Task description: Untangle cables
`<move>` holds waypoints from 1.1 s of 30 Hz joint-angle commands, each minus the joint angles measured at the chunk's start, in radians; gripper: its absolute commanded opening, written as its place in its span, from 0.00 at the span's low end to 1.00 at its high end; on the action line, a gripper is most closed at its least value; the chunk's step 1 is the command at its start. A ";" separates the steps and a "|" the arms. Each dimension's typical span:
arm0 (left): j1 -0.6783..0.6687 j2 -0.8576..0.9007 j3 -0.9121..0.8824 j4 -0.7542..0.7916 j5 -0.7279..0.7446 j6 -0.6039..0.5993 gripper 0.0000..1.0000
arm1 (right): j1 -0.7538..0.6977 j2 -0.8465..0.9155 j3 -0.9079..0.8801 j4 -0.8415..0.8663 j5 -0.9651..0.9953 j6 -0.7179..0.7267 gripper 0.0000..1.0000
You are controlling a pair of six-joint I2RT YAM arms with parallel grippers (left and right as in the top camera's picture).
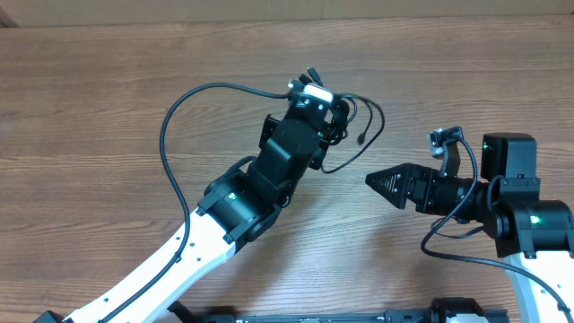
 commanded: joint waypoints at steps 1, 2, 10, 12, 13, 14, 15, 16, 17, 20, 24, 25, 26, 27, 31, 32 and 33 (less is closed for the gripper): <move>0.001 -0.011 0.014 0.019 0.065 -0.366 0.04 | 0.003 -0.003 0.030 0.011 -0.033 -0.009 0.92; 0.001 -0.011 0.014 0.019 0.079 -0.415 0.04 | 0.003 -0.003 0.030 0.015 -0.051 -0.010 0.92; 0.001 -0.011 0.014 0.018 0.146 -0.720 0.04 | 0.003 -0.003 0.030 0.047 -0.127 -0.008 0.91; 0.001 -0.011 0.014 0.018 0.168 -0.776 0.04 | 0.003 -0.003 0.030 0.048 -0.127 -0.004 0.90; 0.001 -0.011 0.014 0.018 0.179 -0.800 0.04 | 0.003 -0.003 0.030 0.051 -0.127 0.000 0.88; 0.001 -0.011 0.014 0.019 0.192 -0.822 0.04 | 0.003 -0.003 0.030 0.056 -0.125 0.009 0.86; 0.001 -0.011 0.014 0.019 0.208 -0.843 0.04 | 0.003 -0.003 0.030 0.060 -0.113 0.034 0.84; 0.001 -0.011 0.014 0.018 0.217 -0.856 0.04 | 0.003 -0.003 0.030 0.064 -0.091 0.072 0.83; 0.001 -0.011 0.014 0.018 0.230 -0.868 0.04 | 0.003 -0.003 0.030 0.070 -0.055 0.124 0.83; 0.001 -0.011 0.014 0.018 0.257 -0.883 0.04 | 0.003 -0.003 0.030 0.079 0.066 0.293 0.83; -0.011 -0.011 0.014 0.018 0.261 -0.913 0.04 | 0.003 -0.003 0.029 0.139 0.110 0.459 0.83; -0.016 -0.011 0.014 0.019 0.258 -0.922 0.04 | 0.003 -0.003 0.030 0.161 0.110 0.500 0.82; -0.021 -0.011 0.014 0.019 0.257 -0.927 0.04 | 0.003 -0.003 0.029 0.179 0.111 0.529 0.82; -0.026 -0.011 0.014 0.021 0.256 -0.927 0.04 | 0.003 -0.003 0.029 0.198 0.113 0.564 0.82; -0.045 -0.011 0.014 0.028 0.243 -0.930 0.04 | 0.004 -0.002 0.029 0.189 0.141 0.623 0.72; -0.046 -0.011 0.014 0.030 0.244 -0.931 0.04 | 0.004 -0.002 0.029 0.175 0.153 0.623 0.69; -0.047 -0.011 0.014 0.031 0.244 -0.940 0.04 | 0.004 -0.002 0.029 0.155 0.174 0.623 0.53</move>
